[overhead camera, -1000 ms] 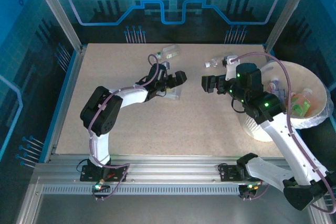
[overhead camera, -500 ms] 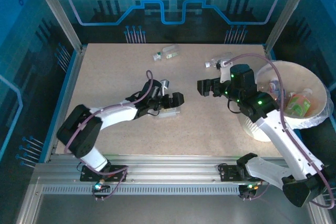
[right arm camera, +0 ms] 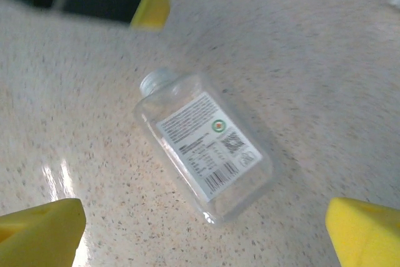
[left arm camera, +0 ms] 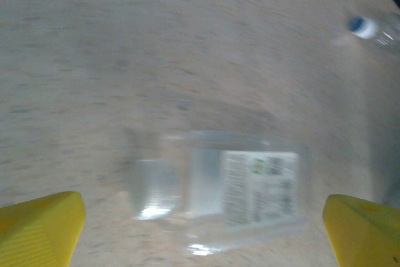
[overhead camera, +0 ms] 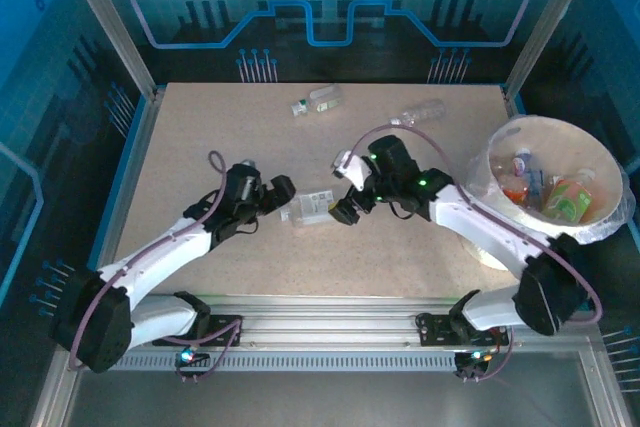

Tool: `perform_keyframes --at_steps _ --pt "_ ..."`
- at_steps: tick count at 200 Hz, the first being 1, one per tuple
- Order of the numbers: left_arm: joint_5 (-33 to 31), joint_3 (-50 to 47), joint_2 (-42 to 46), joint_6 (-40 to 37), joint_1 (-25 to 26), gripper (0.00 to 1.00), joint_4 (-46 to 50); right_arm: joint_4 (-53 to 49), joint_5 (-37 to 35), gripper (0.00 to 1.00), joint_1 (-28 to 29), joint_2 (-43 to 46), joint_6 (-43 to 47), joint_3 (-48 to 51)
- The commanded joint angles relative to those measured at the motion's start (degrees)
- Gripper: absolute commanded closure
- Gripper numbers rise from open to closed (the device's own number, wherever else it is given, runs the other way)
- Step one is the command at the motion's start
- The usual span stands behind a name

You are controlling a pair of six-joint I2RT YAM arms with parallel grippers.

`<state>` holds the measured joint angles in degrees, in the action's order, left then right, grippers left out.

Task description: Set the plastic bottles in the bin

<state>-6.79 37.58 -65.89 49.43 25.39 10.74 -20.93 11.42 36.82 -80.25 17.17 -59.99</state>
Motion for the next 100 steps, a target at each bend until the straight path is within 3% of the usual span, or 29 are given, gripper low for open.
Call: perform_keyframes --at_steps 1,41,100 --pt "-4.75 -1.48 3.07 2.88 -2.33 0.01 6.51 -0.21 2.11 0.00 2.32 -5.57 14.94 -3.81" --pt "-4.72 0.32 1.80 1.95 -5.60 0.01 13.67 -8.16 2.08 0.00 3.52 -17.76 26.77 -14.32" --pt "-3.76 -0.74 2.03 2.96 -6.42 0.01 15.45 -22.15 0.88 0.00 6.07 -31.62 37.92 -28.94"
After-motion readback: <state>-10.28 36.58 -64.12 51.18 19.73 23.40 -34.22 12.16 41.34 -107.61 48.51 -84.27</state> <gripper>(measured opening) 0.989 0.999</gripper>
